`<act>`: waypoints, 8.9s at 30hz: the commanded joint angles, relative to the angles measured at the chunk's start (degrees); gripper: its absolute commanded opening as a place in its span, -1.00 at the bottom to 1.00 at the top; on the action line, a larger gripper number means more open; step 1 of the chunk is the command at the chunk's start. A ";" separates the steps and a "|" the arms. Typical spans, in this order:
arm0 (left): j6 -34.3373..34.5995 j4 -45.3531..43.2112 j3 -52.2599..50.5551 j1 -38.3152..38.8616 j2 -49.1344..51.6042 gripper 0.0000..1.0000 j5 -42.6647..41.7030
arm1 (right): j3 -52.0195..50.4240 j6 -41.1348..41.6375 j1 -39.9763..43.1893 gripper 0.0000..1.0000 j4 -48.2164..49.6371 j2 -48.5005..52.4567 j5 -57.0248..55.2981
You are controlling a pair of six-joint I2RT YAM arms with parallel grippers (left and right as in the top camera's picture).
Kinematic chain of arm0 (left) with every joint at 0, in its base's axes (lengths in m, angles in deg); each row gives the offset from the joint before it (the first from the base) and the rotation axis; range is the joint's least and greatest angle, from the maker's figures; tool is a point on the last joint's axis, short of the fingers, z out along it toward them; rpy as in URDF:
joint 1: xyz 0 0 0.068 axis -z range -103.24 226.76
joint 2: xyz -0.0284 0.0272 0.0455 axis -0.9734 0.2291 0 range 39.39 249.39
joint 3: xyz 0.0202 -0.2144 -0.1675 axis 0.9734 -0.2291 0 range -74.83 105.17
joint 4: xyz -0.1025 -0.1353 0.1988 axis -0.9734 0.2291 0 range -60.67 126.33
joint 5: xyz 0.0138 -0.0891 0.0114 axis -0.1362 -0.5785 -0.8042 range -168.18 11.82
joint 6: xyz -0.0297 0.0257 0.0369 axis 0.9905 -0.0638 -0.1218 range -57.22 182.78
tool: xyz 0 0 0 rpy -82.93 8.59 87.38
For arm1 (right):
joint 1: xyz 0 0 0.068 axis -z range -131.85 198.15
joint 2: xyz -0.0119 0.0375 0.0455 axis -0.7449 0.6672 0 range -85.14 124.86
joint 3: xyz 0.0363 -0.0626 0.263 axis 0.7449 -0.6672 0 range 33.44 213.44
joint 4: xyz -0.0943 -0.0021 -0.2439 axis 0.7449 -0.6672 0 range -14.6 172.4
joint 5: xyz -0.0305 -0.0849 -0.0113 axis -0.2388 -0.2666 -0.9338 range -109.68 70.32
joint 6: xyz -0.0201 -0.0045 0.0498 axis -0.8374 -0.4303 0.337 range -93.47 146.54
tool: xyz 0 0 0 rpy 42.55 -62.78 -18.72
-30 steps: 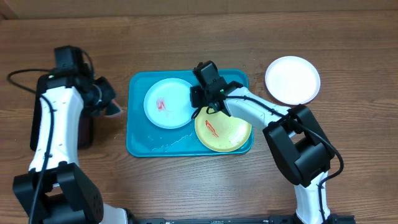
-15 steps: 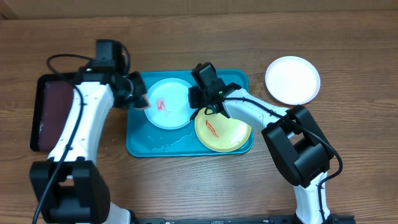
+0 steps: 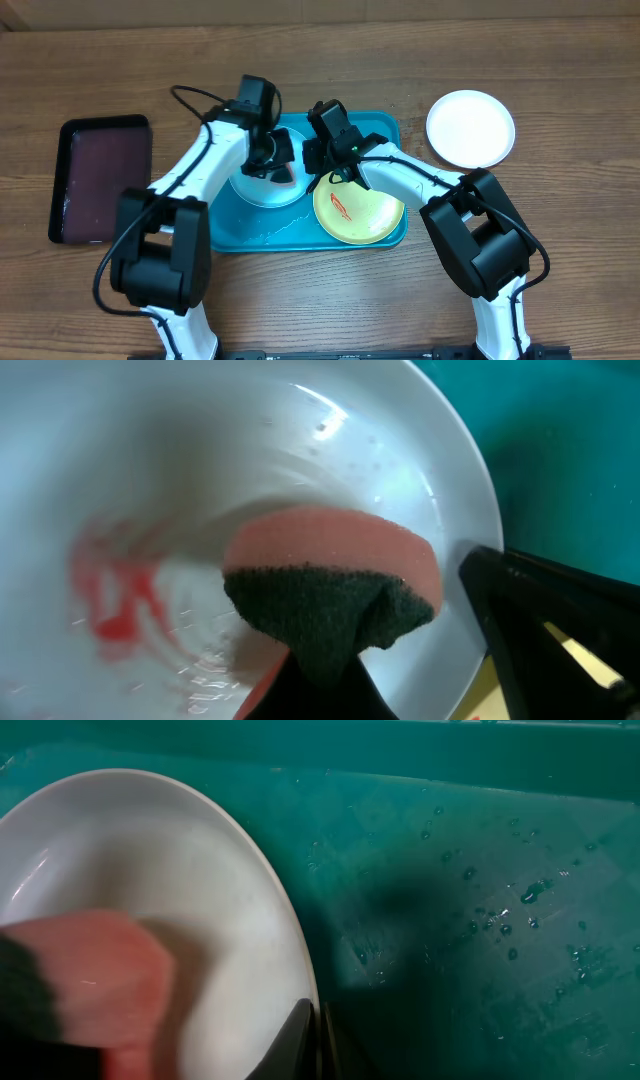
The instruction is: Clean dirty plates on tray and stack at the side
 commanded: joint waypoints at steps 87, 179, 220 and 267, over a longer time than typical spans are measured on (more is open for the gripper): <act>3.63 19.06 9.33 -2.86 11.15 -0.92 40.19 | -0.24 -0.15 -0.22 -0.92 -0.44 1.18 -0.50; 4.37 26.21 15.34 -37.83 -11.06 -0.91 13.14 | 4.83 -10.49 13.03 -0.92 -7.72 -16.09 17.27; 0.17 -6.03 -6.51 -6.03 4.04 -0.91 -2.82 | 4.79 -7.17 -0.13 -0.92 -0.83 5.99 5.40; -18.95 6.69 2.25 -3.56 11.67 -0.91 -22.08 | 4.79 -7.23 -0.11 -0.92 -0.85 5.99 5.40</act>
